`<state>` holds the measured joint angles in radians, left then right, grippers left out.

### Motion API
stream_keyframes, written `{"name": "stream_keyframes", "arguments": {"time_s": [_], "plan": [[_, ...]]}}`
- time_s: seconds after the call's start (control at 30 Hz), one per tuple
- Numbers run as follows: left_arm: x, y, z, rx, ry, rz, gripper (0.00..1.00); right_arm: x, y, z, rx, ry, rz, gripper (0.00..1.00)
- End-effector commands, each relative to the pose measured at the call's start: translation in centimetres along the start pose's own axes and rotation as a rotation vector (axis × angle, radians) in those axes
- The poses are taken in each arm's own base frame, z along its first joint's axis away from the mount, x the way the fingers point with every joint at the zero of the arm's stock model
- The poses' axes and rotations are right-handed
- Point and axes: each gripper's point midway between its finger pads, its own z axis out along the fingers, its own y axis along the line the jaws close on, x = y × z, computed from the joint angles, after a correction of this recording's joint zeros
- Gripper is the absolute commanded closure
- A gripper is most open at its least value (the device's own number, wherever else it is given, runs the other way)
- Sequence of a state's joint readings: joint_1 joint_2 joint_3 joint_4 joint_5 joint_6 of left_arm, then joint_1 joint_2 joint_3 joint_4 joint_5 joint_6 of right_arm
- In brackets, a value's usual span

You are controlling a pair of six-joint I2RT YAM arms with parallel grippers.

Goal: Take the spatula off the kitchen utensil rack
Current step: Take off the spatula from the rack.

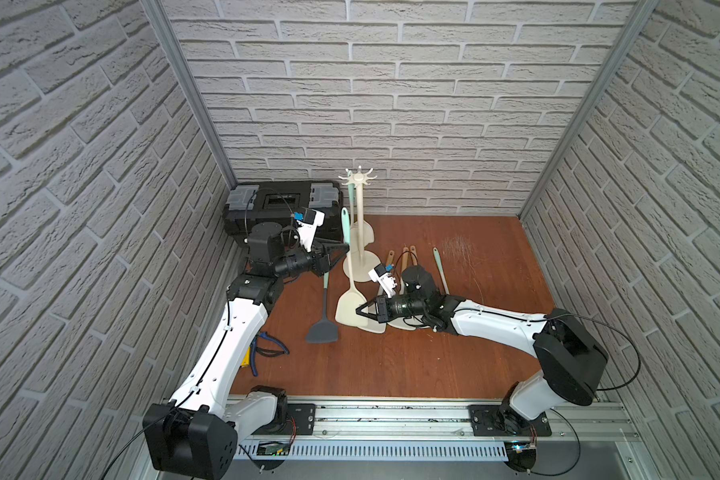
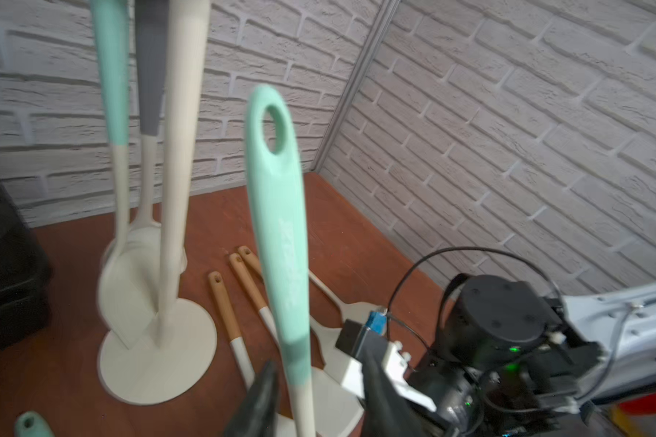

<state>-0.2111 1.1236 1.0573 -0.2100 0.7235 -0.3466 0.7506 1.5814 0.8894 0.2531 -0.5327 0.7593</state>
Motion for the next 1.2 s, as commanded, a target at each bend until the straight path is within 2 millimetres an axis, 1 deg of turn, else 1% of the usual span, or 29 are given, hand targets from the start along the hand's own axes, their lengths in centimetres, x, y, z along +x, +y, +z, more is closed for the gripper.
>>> {"name": "stream_keyframes", "arguments": {"time_s": [0.0,0.1,0.23,0.43,0.6,0.73,0.8,0.83,0.87,0.9,0.93,0.97,1.0,1.1,1.17], "plan": [[1.3,2.5,-0.2,-0.267,0.048,-0.018,0.44,-2.0,-1.7,-1.4,0.156,-0.159,0.056,0.97],[2.5,3.3,-0.1,-0.401,0.047,-0.077,0.45,-1.7,-2.5,-1.5,0.22,-0.185,0.071,0.97],[3.2,2.8,0.9,-0.446,0.006,-0.131,0.48,-1.6,-1.9,-1.0,0.244,-0.178,0.052,0.97],[2.6,2.6,2.6,-0.435,-0.032,-0.188,0.48,-1.1,-0.6,0.0,0.22,-0.151,0.026,0.97],[2.9,3.0,4.1,-0.426,-0.013,-0.26,0.49,-0.8,0.3,0.4,0.188,-0.148,0.012,0.97],[2.9,3.0,5.0,-0.401,-0.01,-0.283,0.53,-0.6,0.8,0.6,0.179,-0.139,0.001,0.97],[2.9,2.9,5.3,-0.393,-0.005,-0.285,0.59,-0.5,0.8,0.7,0.177,-0.135,-0.001,0.97],[2.8,2.9,5.3,-0.393,-0.002,-0.282,0.64,-0.5,0.8,0.8,0.176,-0.135,-0.002,0.97],[2.8,3.0,5.3,-0.396,0.005,-0.278,0.7,-0.4,0.9,0.8,0.173,-0.134,-0.003,0.97],[2.8,3.0,5.2,-0.399,0.007,-0.274,0.79,-0.4,0.9,0.8,0.171,-0.133,-0.004,0.97],[2.7,3.1,5.1,-0.404,0.01,-0.27,0.92,-0.3,0.9,0.9,0.169,-0.132,-0.006,0.97],[2.6,3.3,4.8,-0.411,0.01,-0.268,1.0,-0.3,1.0,0.9,0.168,-0.13,-0.008,0.97],[2.6,3.5,4.6,-0.42,0.019,-0.266,1.0,-0.3,1.1,0.9,0.166,-0.128,-0.011,0.97],[2.6,4.7,3.4,-0.466,0.054,-0.257,1.0,-0.2,1.2,0.9,0.163,-0.118,-0.02,0.8],[2.6,5.7,2.5,-0.485,0.086,-0.257,1.0,-0.1,1.2,0.9,0.163,-0.114,-0.024,0.62]]}}
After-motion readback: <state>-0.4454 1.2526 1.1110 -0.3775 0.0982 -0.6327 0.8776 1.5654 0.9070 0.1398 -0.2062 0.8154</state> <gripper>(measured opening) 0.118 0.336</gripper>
